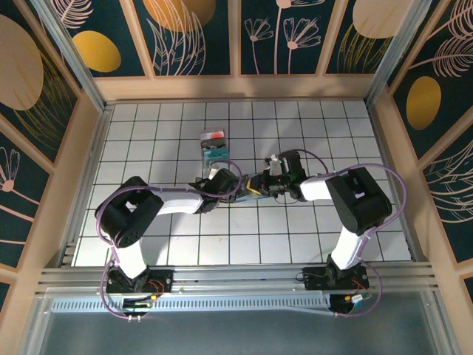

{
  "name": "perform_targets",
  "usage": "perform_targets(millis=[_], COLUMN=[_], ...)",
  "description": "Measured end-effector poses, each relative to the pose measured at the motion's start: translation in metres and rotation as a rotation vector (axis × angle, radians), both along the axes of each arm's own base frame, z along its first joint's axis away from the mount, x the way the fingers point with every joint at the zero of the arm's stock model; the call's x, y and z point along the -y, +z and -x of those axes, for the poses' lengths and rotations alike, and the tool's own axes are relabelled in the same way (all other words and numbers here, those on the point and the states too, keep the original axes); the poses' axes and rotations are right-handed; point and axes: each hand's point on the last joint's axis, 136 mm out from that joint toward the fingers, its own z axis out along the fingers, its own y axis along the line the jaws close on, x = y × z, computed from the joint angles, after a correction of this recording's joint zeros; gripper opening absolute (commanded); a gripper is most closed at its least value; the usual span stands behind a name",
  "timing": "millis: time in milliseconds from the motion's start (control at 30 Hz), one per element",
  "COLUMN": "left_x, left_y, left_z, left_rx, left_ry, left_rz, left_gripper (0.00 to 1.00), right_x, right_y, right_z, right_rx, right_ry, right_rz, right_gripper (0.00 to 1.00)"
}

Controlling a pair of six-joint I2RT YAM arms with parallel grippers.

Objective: Take the credit cards out of the card holder

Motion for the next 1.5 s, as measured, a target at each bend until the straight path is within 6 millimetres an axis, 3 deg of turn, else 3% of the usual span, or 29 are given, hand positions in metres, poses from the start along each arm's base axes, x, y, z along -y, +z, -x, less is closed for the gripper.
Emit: perform_targets(millis=[267,633,1033,1333,1500], left_x=[0.000,0.000,0.020,0.021,0.022], left_y=[0.000,0.005,0.036,0.008,0.007], left_z=[0.000,-0.001,-0.013,-0.012,-0.013], left_rx=[0.000,-0.008,0.042,0.000,0.003], left_ry=[0.000,-0.001,-0.045,-0.067,-0.068], left_rz=[0.000,-0.015,0.047,-0.006,-0.004], left_gripper=[0.99,0.99,0.99,0.99,0.99], right_x=[0.005,0.016,0.018,0.018,0.018], right_y=[0.008,-0.001,-0.003,-0.003,-0.002], right_z=[-0.002,-0.003,-0.005,-0.005,-0.005], right_rx=[0.019,0.022,0.028,0.029,0.029], right_ry=[-0.011,-0.028,-0.028,-0.028,-0.027], right_rz=[-0.001,0.101,0.134,0.136,0.135], right_gripper=[0.00,0.00,0.00,0.01,0.06])
